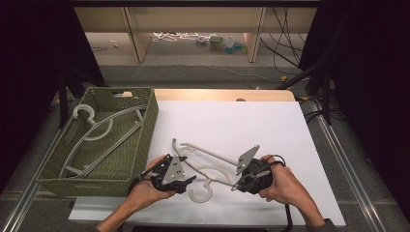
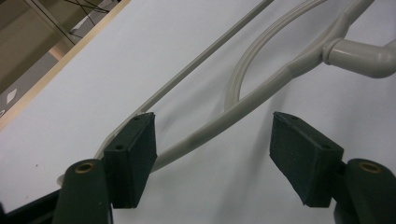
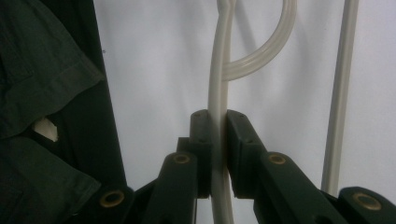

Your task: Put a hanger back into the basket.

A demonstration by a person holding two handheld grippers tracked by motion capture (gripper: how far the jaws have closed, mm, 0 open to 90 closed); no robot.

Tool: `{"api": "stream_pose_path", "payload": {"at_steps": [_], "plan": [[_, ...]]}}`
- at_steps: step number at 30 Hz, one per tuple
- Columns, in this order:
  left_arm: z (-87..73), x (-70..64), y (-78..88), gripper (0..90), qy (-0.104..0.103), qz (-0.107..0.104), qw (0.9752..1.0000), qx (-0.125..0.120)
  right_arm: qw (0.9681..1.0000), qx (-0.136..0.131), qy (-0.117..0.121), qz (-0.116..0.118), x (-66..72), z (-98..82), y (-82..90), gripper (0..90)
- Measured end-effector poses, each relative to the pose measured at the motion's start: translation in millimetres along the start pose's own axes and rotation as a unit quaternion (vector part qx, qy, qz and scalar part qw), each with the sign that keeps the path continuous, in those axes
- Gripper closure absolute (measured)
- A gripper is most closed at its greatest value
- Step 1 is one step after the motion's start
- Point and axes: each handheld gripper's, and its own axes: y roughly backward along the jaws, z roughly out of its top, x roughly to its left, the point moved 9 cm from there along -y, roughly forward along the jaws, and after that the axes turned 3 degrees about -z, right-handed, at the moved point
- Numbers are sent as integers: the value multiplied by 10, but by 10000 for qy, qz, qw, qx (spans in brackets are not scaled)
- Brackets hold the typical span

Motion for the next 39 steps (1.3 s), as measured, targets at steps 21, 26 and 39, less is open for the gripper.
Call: {"api": "stream_pose_path", "payload": {"at_steps": [21, 26, 39], "plan": [[90, -54, -262, 626, -1417, -293, 9895, 4, 9999, -149, 24, 12, 10, 31, 93, 820], [106, -80, -225, 678, -1831, -445, 9821, 34, 9997, -204, 92, 32, 6, 25, 121, 819], [241, -176, -91, 773, -2614, -524, 9637, 142, 9982, -583, -74, -77, -135, 2, 221, 720]]}}
